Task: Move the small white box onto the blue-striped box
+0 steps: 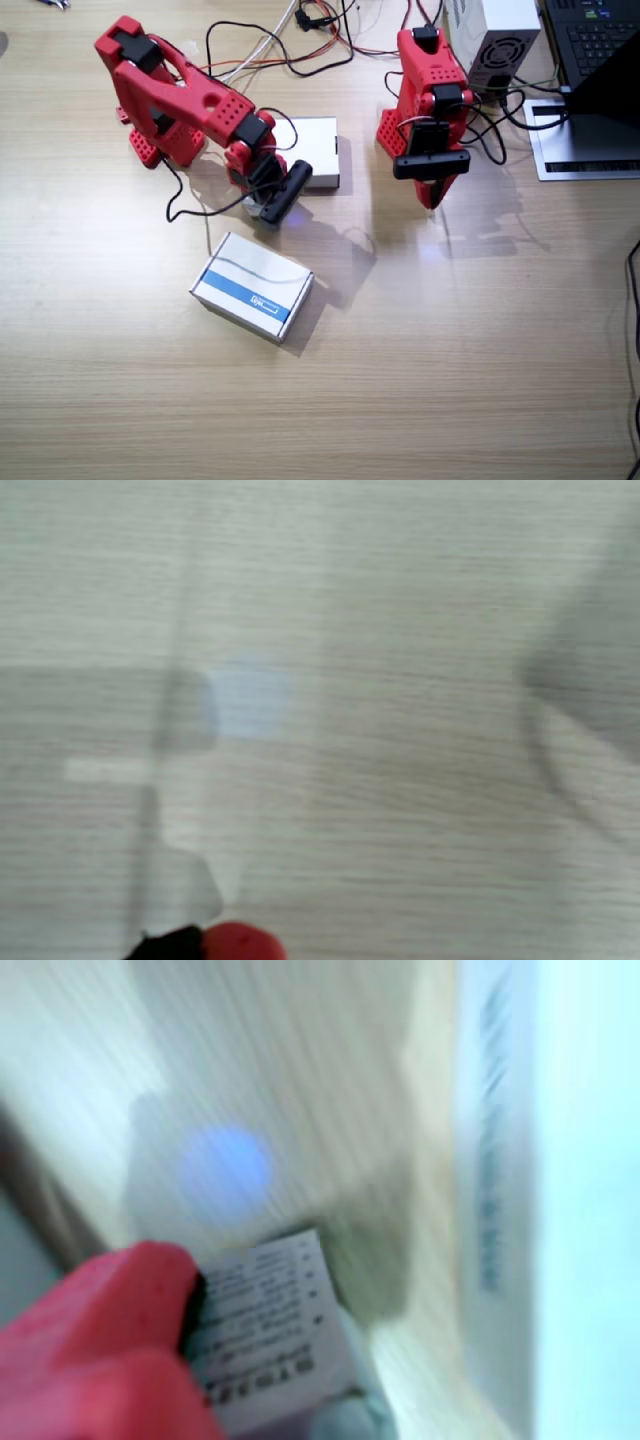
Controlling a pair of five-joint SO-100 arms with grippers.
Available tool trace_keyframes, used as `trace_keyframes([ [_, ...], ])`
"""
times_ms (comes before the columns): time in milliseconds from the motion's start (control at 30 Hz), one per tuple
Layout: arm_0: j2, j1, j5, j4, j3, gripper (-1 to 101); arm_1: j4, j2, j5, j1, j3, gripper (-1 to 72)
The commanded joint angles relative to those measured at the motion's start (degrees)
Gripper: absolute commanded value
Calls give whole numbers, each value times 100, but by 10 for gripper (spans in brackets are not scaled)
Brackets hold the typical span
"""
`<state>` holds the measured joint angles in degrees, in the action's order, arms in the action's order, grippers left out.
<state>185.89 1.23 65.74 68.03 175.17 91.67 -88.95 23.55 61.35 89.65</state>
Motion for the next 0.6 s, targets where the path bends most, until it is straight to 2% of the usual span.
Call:
trace_keyframes([
  [0,158,105,53,70,-105,0,642,-703,211,378,-738,192],
  [167,158,105,44,44,-105,0,1301,-835,132,1556,-958,190],
  [367,158,105,44,9,-105,0,1266,-571,308,2215,-598,194],
  [567,158,105,44,9,-105,0,1134,-70,255,3164,-650,202],
])
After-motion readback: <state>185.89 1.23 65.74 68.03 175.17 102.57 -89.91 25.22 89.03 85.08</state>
